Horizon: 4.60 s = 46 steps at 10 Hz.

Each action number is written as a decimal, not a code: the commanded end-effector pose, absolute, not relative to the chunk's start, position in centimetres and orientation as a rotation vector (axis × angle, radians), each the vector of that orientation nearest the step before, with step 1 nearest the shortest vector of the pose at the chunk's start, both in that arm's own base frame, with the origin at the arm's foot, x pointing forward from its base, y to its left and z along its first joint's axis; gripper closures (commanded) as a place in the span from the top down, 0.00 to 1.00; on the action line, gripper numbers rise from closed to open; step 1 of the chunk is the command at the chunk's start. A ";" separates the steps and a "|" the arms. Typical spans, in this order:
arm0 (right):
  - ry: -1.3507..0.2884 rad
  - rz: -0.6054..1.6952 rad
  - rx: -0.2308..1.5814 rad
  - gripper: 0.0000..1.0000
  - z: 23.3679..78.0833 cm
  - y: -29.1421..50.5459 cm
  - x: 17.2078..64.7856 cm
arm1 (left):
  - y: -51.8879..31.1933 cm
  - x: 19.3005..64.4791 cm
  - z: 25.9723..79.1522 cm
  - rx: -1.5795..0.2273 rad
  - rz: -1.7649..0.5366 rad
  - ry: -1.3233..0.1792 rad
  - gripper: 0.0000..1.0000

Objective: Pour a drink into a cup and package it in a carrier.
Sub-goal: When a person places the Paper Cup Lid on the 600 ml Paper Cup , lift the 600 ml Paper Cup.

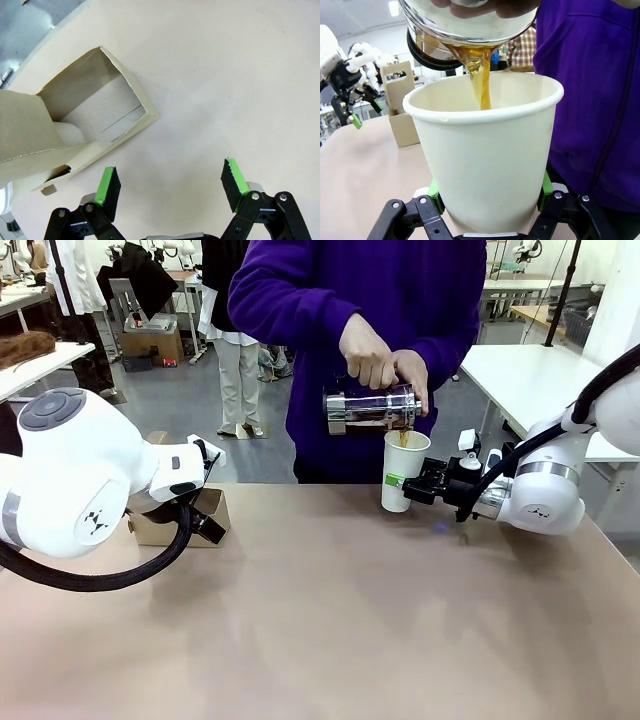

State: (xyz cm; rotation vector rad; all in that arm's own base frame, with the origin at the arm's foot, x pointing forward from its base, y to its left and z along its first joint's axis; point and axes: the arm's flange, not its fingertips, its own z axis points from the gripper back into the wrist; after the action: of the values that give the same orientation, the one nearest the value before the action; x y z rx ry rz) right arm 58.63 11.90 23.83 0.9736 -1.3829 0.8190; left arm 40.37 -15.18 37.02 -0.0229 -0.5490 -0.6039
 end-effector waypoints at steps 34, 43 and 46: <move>-1.388 0.819 0.974 0.80 24.4 11.9 58.4 | -15.2 40.3 37.1 -0.025 -0.605 -0.550 1.00; -1.388 0.819 0.974 0.80 24.4 11.9 58.4 | -15.2 40.3 37.1 -0.025 -0.605 -0.550 1.00; -1.388 0.819 0.974 0.80 24.4 11.9 58.4 | -15.2 40.3 37.1 -0.025 -0.605 -0.550 1.00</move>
State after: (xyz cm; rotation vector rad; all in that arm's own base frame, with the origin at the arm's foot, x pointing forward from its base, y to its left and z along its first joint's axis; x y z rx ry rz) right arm 58.58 11.88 23.78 0.9736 -1.3817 0.8182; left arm 40.37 -15.18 37.02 -0.0229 -0.5490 -0.6039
